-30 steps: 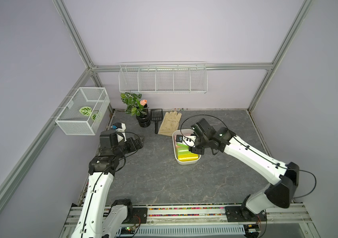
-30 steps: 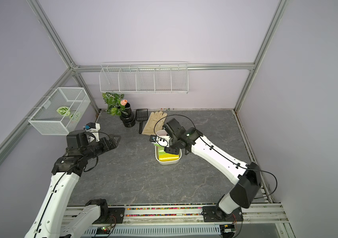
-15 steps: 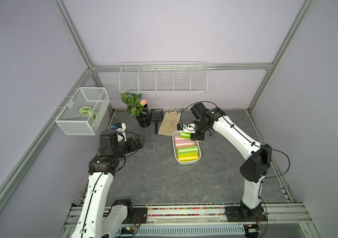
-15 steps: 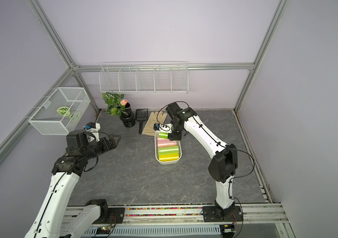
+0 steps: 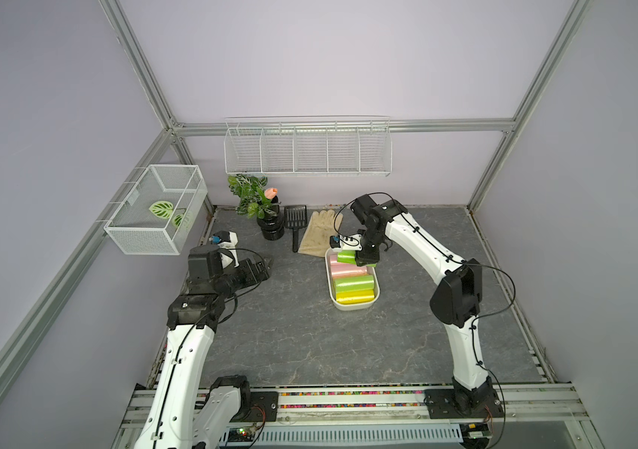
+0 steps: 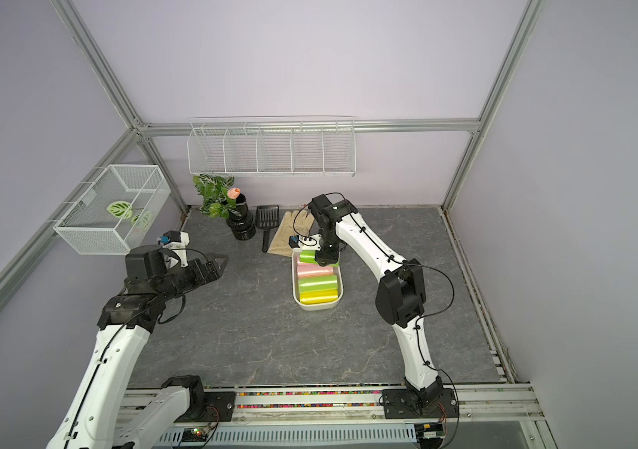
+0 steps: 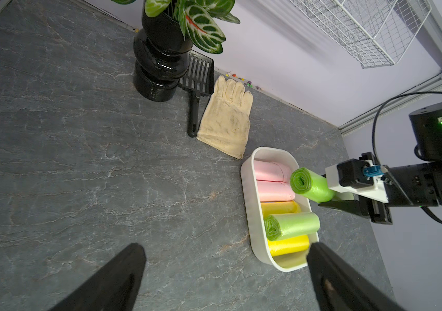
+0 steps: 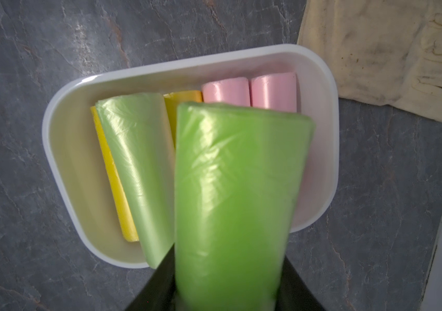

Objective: Put the roll of trash bags into the storage box
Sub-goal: Place the roll of trash bags in the storage box.

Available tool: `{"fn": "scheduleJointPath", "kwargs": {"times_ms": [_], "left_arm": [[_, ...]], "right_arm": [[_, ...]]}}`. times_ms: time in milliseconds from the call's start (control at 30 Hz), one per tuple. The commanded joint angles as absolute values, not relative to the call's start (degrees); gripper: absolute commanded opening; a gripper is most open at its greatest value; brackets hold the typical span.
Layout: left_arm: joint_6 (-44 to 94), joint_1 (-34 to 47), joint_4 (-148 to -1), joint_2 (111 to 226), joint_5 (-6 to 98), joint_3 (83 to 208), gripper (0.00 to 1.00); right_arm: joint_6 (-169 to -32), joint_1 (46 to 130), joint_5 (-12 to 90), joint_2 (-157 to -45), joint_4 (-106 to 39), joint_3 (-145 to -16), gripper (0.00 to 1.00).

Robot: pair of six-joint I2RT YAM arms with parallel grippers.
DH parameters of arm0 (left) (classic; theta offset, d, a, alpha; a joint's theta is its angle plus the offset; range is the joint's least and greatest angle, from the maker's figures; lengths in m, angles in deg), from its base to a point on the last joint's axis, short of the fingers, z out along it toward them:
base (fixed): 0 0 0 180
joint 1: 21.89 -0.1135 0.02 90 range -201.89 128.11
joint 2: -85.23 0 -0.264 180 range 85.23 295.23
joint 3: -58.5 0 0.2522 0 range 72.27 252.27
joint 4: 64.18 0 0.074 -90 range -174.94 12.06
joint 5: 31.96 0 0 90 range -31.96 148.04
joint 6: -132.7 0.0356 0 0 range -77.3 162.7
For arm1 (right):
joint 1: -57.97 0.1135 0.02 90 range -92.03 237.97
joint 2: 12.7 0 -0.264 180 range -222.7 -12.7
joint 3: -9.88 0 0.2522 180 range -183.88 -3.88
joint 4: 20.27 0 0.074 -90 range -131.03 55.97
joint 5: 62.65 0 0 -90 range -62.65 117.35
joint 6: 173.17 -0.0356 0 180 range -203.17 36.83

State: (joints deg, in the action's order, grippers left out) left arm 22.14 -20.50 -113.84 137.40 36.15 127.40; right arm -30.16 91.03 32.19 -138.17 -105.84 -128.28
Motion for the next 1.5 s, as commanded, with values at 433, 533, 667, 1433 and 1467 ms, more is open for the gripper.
{"fn": "scheduleJointPath", "kwargs": {"times_ms": [433,533,667,1433,1467], "left_arm": [[22.3,-20.8,-113.4,137.3,36.6,128.3,1.00],[22.3,-20.8,-113.4,137.3,36.5,128.3,1.00],[22.3,-20.8,-113.4,137.3,36.5,128.3,1.00],[22.2,-20.8,-113.3,137.0,36.4,128.3,1.00],[22.3,-20.8,-113.3,136.9,36.3,128.3,1.00]], "right_arm": [[-28.4,94.1,28.4,-144.2,-104.3,-128.6,0.00],[-29.4,94.0,27.5,-144.2,-102.5,-127.4,0.00],[-29.4,94.0,27.4,-144.6,-101.8,-126.7,0.03],[-29.7,94.0,27.5,-140.6,-98.3,-122.7,0.98],[-29.8,94.1,27.7,-140.3,-98.1,-122.5,0.98]]}}
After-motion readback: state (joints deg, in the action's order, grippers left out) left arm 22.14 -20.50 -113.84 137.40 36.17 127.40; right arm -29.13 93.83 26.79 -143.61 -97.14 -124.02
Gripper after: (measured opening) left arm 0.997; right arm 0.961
